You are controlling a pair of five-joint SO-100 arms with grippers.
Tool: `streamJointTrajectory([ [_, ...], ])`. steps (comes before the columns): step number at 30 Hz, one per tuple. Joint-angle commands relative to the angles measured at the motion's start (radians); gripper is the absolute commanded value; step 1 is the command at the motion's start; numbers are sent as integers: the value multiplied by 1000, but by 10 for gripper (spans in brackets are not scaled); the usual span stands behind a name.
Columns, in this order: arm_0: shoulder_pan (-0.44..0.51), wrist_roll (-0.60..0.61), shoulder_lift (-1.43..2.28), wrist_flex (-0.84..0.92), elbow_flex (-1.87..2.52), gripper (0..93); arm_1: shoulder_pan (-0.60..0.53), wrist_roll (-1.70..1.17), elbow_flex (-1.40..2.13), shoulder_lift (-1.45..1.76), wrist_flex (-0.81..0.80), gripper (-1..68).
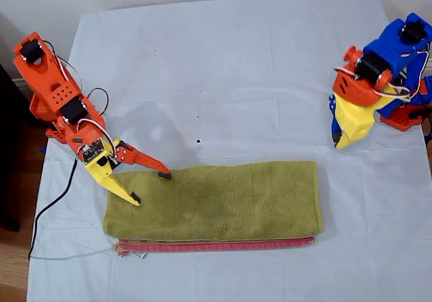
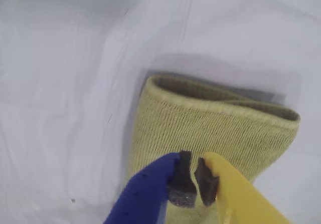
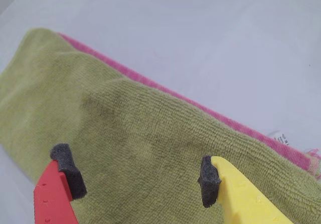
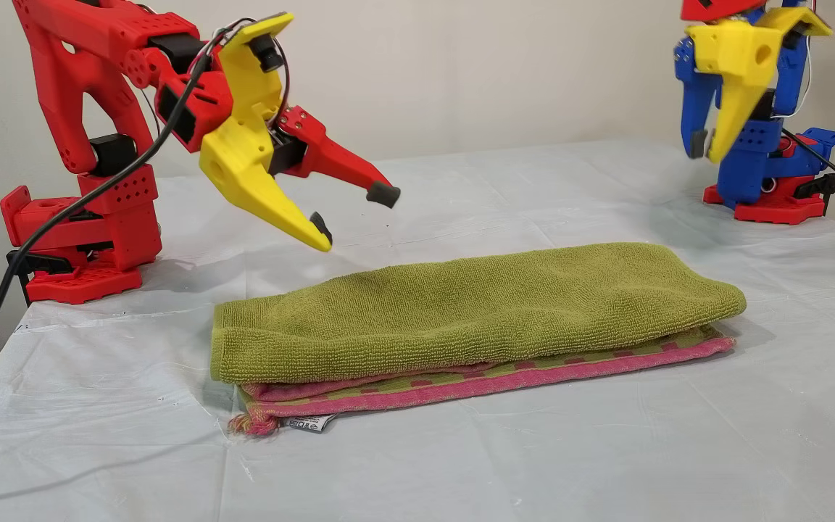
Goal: Fold the towel.
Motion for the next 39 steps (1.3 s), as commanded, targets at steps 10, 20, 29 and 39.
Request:
streamJointTrajectory([
  [10,-92,149,272,275,-57,1,408,-1523,-288,126,-322,2],
  [20,-110,141,305,287,-20,1,586,-1922,397,630,-643,2],
  [29,-133,123,311,331,-34,1,644,-2025,1143,891,-986,3],
  [39,-137,133,235,310,-67,1,650,-1868,1746,1175,-1318,3],
])
